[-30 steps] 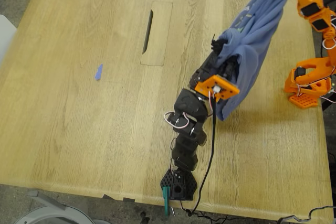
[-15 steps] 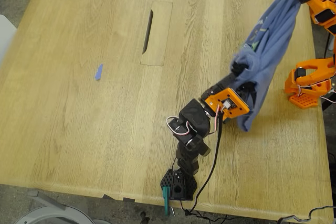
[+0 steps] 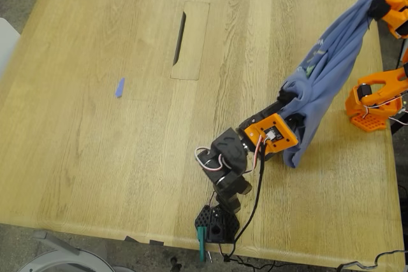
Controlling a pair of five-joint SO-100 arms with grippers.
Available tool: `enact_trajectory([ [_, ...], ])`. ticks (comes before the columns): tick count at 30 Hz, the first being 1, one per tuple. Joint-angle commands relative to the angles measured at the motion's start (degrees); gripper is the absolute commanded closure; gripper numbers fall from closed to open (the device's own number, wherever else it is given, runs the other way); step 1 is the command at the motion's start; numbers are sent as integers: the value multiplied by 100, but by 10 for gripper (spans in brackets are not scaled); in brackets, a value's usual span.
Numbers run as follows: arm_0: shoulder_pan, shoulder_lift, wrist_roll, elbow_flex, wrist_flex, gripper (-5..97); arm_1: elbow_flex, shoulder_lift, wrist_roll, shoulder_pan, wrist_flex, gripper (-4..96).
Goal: Fold a T-shirt
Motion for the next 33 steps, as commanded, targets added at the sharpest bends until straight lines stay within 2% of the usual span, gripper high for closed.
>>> enact_trajectory([
  [1, 105, 853, -141, 246, 9, 919, -387, 18, -70, -281, 141, 914],
  [6, 255, 1195, -176, 826, 9, 919, -677, -185, -158, -712, 483, 914],
  [11, 422, 1986, -246, 2030, 26, 920, -1204, -404, -229, -923, 1055, 914],
  [24, 633, 3322, -1002, 4219, 53, 920, -1802, -352, -114, -914, 2681, 913],
  [33, 554, 4588, -1512, 6293, 176, 920, -1248, -18, -88, -976, 3480, 913],
])
